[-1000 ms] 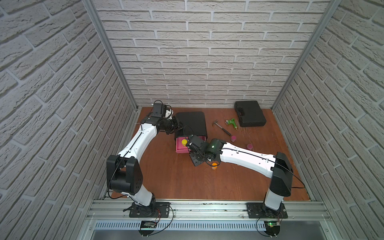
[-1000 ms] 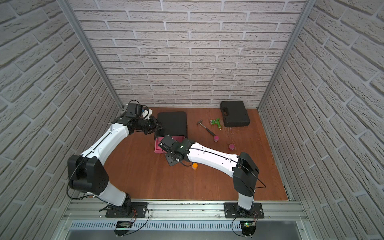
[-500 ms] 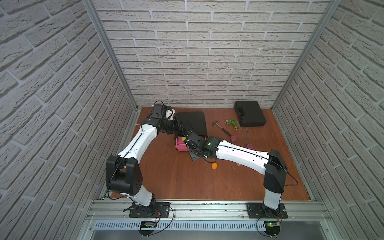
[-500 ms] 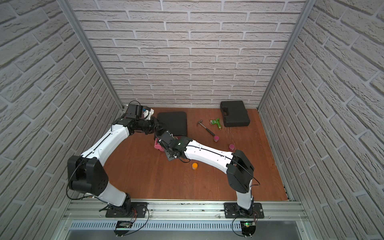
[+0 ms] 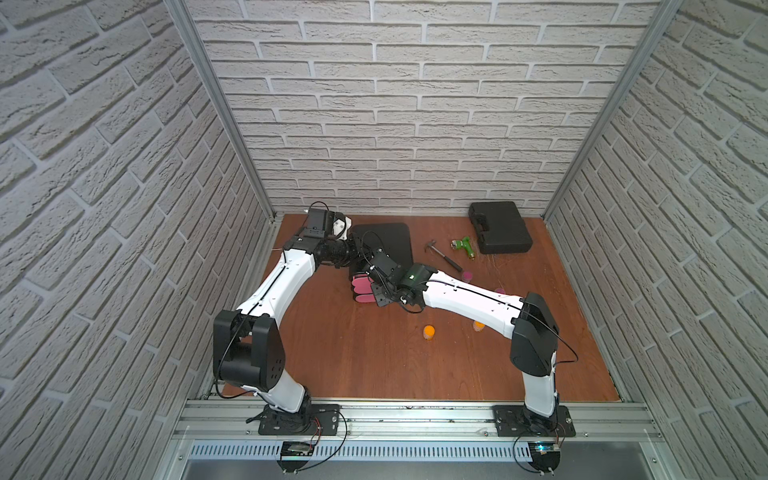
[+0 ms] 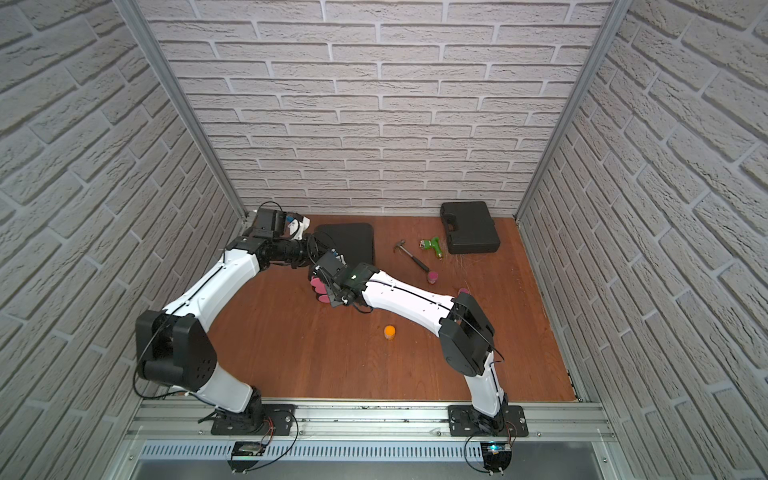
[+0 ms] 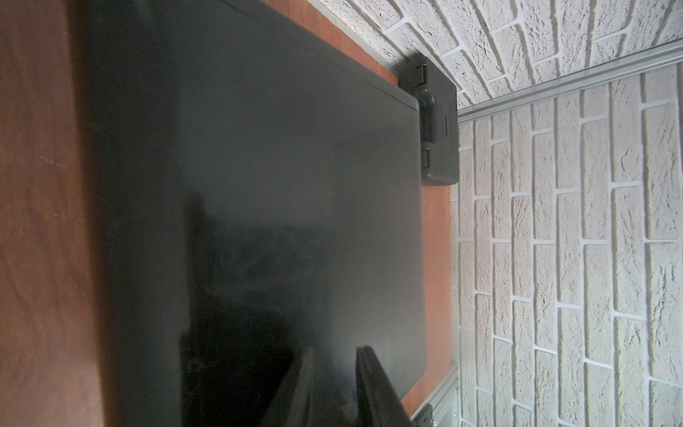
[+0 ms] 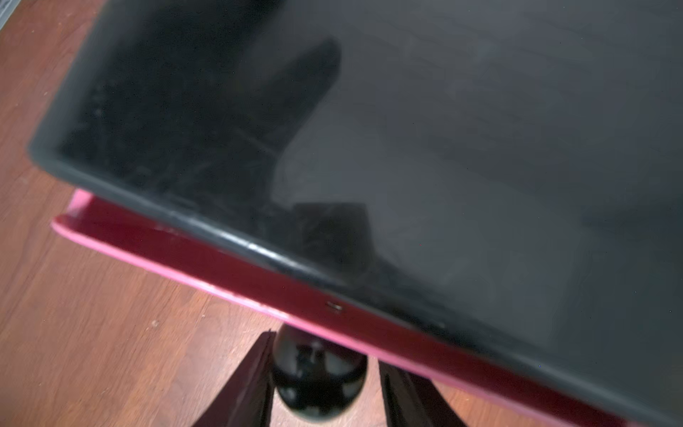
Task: Put the paint cans in the drawer according to color
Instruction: Close the drawer of the storage box, then open the drawer in the storage box.
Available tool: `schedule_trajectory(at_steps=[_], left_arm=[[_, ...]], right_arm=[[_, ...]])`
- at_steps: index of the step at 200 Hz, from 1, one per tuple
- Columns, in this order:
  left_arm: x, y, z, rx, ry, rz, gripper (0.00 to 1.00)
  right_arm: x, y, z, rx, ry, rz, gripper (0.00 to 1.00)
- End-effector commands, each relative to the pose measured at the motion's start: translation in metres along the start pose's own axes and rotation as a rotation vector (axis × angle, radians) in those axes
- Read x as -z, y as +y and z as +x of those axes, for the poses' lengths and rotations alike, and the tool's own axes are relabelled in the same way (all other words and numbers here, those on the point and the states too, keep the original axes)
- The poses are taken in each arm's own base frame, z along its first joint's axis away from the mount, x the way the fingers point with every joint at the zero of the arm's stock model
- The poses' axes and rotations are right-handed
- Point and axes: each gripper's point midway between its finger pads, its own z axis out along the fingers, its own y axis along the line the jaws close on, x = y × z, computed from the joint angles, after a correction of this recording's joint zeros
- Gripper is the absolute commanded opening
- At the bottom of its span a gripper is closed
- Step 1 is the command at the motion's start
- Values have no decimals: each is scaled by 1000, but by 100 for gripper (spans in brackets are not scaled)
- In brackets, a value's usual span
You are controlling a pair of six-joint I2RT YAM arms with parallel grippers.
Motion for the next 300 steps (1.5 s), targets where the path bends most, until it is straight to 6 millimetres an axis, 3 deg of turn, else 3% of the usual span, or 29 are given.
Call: schedule_trajectory(at_steps=[1, 32, 36, 75, 116, 136, 172, 215, 254, 297, 300], left_arm=[[-22, 59, 48, 123, 169, -188, 27], [-21, 56, 49, 119, 171, -182, 28], [-21, 56, 49, 120, 172, -180, 28], [-17, 53, 49, 116, 170, -180, 28], [-20, 57, 51, 118, 180, -186, 29], [-21, 58, 52, 118, 185, -189, 29], [-21, 57, 51, 110, 190, -188, 29], [-22, 63, 54, 109, 211, -201, 29], [-23, 67, 56, 112, 222, -209, 29], [-26, 72, 61, 118, 240, -217, 29], [-26, 72, 60, 116, 239, -216, 29]], right_arm=[[7, -6, -25, -36, -83, 22, 49], [10, -11, -28, -53, -96, 49, 51], [-2, -12, -22, -48, -74, 68, 51], [-6, -15, -21, -95, -79, 93, 51], [-10, -10, -1, -174, -59, 76, 53], [-1, -8, 3, -203, -95, 29, 59], [-6, -15, 17, -254, -96, 39, 69], [-16, 11, 13, -240, -148, -61, 77], [-26, 15, 10, -228, -169, -37, 80], [-24, 24, 3, -185, -200, -7, 82], [-35, 25, 11, -172, -180, 9, 83]])
